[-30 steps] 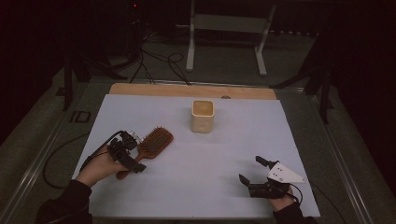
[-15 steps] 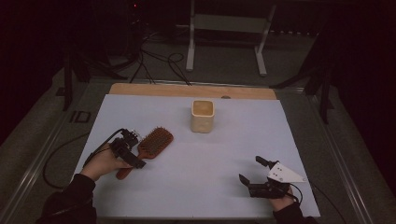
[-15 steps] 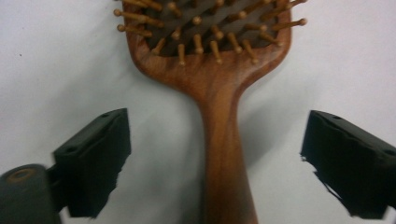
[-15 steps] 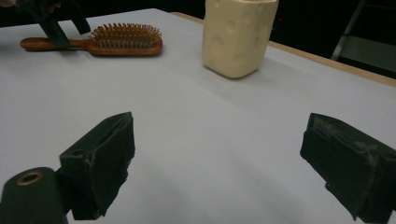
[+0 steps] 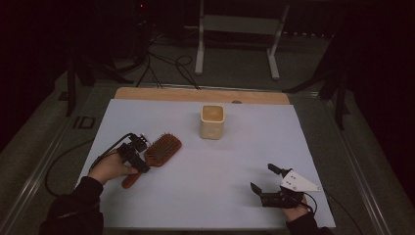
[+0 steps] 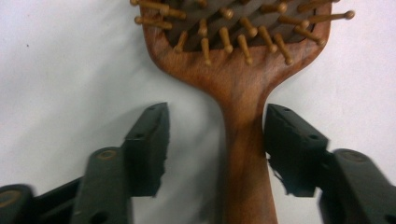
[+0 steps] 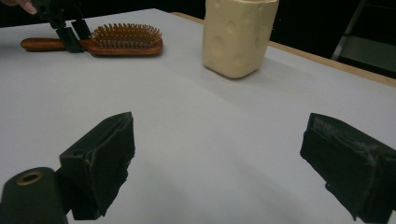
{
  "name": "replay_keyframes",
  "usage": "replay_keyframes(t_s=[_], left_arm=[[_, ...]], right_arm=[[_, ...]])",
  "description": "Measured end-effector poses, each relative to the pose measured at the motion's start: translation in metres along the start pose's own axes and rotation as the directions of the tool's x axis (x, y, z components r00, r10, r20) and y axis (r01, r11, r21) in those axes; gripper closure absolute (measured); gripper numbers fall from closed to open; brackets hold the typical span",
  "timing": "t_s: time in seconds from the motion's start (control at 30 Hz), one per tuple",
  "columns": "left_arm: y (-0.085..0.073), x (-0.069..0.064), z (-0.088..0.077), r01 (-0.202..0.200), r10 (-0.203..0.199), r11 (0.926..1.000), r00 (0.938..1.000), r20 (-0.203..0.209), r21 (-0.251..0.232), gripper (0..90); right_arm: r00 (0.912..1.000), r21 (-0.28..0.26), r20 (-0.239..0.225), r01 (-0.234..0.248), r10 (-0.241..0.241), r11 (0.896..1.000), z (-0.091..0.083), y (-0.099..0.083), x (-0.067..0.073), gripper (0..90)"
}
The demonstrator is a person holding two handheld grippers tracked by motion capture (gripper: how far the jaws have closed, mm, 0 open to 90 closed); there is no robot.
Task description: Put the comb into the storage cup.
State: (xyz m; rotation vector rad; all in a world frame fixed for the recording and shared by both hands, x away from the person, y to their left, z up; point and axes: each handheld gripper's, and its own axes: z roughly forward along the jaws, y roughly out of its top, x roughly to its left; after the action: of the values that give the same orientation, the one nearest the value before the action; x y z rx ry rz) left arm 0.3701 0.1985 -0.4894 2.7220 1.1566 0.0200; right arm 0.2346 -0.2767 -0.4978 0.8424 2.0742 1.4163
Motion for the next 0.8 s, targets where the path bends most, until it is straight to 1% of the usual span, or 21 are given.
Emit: replay_keyframes(t_s=[0.03,0.07,0.27,0.3,0.37,0.5,0.53,0.57,0.6,0.63,0.7,0.73,0.8], left_arm=[[0.001,-0.001,0.0,0.007,-0.007,1.0,1.0,0.001,-0.001,45.1],[0.002,-0.001,0.0,0.003,-0.003,1.0,1.0,0.001,0.004,48.0],[0.005,-0.002,0.0,0.001,-0.001,0.9998,1.0,-0.008,0.019,52.6],[0.005,-0.003,0.0,-0.003,0.003,0.9998,0.9999,-0.01,0.02,54.2],[0.006,-0.004,0.001,0.001,0.0,0.9997,0.9998,-0.019,0.023,56.6],[0.008,-0.007,0.001,-0.01,0.012,0.999,0.9992,-0.038,0.043,61.9],[0.008,-0.009,0.001,-0.005,0.006,0.999,0.9992,-0.04,0.045,63.0],[0.009,-0.01,0.001,-0.012,0.014,0.9987,0.9992,-0.038,0.05,64.7],[0.01,-0.011,0.001,-0.011,0.013,0.9984,0.9991,-0.041,0.056,67.9],[0.01,-0.012,0.002,-0.007,0.009,0.9982,0.9989,-0.046,0.059,68.8],[0.009,-0.013,0.002,-0.006,0.009,0.9984,0.9987,-0.051,0.056,70.5],[0.009,-0.012,0.002,0.006,-0.004,0.9988,0.9991,-0.043,0.049,70.9],[0.006,-0.011,0.002,0.016,-0.015,0.9993,0.9993,-0.033,0.035,71.8]], right_arm=[[1.0,-0.003,0.002,0.002,-0.002,1.0,0.0,0.0,0.0,9.4],[1.0,-0.004,0.002,0.003,-0.003,1.0,0.0,0.0,0.0,9.4],[1.0,-0.003,0.001,0.003,-0.003,1.0,0.0,0.0,0.0,9.4],[1.0,-0.003,0.0,0.002,-0.002,1.0,0.0,0.0,0.0,9.4],[1.0,-0.004,0.001,0.0,0.0,1.0,0.0,0.0,0.0,9.4],[1.0,-0.002,-0.002,0.001,-0.001,1.0,0.0,0.0,0.0,9.4],[1.0,-0.002,-0.001,0.001,-0.002,1.0,0.0,0.0,0.0,9.4],[1.0,-0.003,-0.001,-0.001,0.001,1.0,0.0,0.001,0.001,9.4],[1.0,-0.003,0.0,0.002,-0.002,1.0,0.0,0.001,0.001,9.4],[1.0,-0.001,-0.001,0.005,-0.005,1.0,0.0,0.0,0.001,9.4],[1.0,0.0,-0.003,0.002,-0.002,1.0,0.0,0.0,0.001,9.4],[1.0,-0.002,-0.001,0.001,-0.001,1.0,0.0,0.001,0.001,9.4],[1.0,-0.002,-0.002,0.005,-0.005,1.0,0.0,0.001,0.001,9.4]])
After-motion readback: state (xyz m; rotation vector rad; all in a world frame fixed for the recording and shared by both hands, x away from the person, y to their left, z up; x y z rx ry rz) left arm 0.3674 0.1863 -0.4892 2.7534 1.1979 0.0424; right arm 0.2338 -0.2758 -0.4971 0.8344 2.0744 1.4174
